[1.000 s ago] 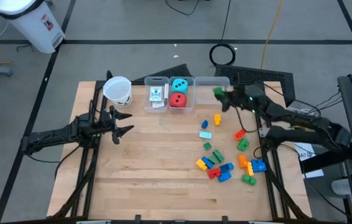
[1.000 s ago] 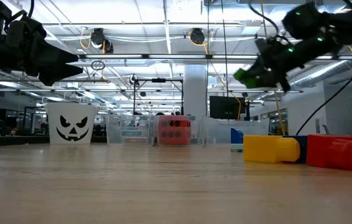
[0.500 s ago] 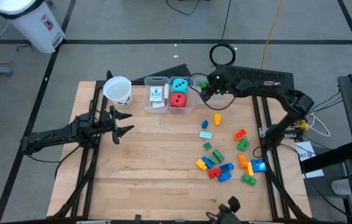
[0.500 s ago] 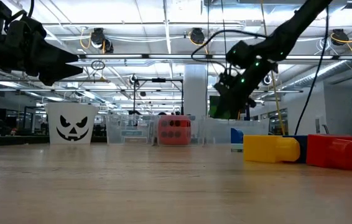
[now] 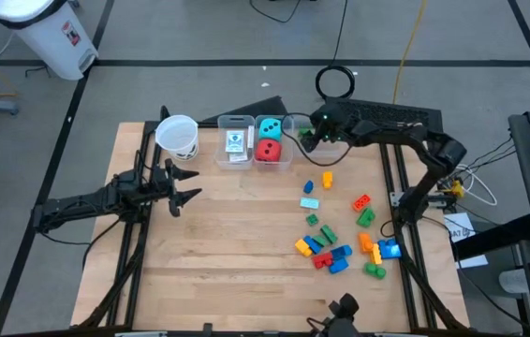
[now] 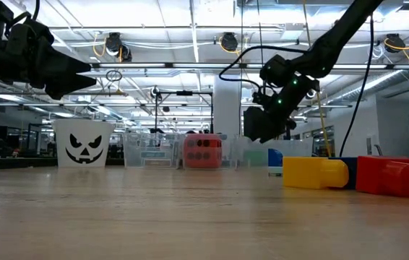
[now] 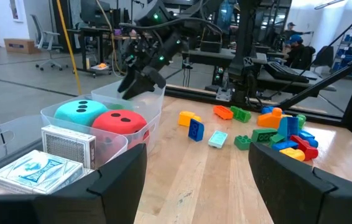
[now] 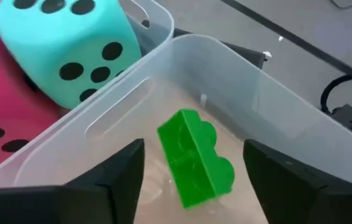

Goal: Pick & Place Toys
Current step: Put the orange game piece into the right transparent bin

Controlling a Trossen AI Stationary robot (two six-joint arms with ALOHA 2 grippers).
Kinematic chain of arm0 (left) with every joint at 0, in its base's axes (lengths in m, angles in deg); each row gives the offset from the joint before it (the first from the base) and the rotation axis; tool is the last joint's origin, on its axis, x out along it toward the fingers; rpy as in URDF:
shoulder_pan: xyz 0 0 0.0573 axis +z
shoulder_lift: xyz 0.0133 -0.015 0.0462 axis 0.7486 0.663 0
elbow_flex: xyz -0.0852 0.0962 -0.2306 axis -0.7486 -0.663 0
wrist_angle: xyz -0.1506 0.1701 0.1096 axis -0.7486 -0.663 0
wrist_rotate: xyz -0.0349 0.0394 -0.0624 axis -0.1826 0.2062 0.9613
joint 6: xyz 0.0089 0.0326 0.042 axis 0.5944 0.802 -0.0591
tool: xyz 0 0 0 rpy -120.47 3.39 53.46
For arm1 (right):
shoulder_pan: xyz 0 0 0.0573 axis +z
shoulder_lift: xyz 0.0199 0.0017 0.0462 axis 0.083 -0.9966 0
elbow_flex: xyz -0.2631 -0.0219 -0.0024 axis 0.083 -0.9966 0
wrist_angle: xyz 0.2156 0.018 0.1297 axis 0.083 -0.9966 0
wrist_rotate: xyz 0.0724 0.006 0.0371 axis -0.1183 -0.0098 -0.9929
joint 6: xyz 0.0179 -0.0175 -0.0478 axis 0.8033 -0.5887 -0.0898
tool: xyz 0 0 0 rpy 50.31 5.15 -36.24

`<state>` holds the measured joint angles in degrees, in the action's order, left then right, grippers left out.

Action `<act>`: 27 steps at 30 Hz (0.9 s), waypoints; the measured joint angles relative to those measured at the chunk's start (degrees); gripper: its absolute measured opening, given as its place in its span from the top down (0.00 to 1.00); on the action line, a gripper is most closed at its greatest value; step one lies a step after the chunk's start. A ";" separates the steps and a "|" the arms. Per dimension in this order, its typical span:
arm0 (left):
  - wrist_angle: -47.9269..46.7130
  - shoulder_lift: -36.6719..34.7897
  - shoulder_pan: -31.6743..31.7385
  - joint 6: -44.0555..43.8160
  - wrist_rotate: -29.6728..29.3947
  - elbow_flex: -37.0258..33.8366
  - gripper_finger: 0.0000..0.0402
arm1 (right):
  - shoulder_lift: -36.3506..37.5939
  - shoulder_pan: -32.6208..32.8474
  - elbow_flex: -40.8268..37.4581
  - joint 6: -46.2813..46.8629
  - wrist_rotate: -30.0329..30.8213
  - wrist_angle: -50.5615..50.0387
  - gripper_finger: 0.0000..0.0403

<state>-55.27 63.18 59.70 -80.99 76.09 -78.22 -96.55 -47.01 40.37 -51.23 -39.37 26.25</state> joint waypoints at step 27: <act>0.00 0.00 0.00 0.00 -0.02 0.00 0.29 | 33.37 25.20 -6.94 39.24 2.79 -66.12 0.33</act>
<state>-55.27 63.18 59.70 -80.99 76.06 -78.22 -63.19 -21.80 33.43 -11.98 -36.57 -39.88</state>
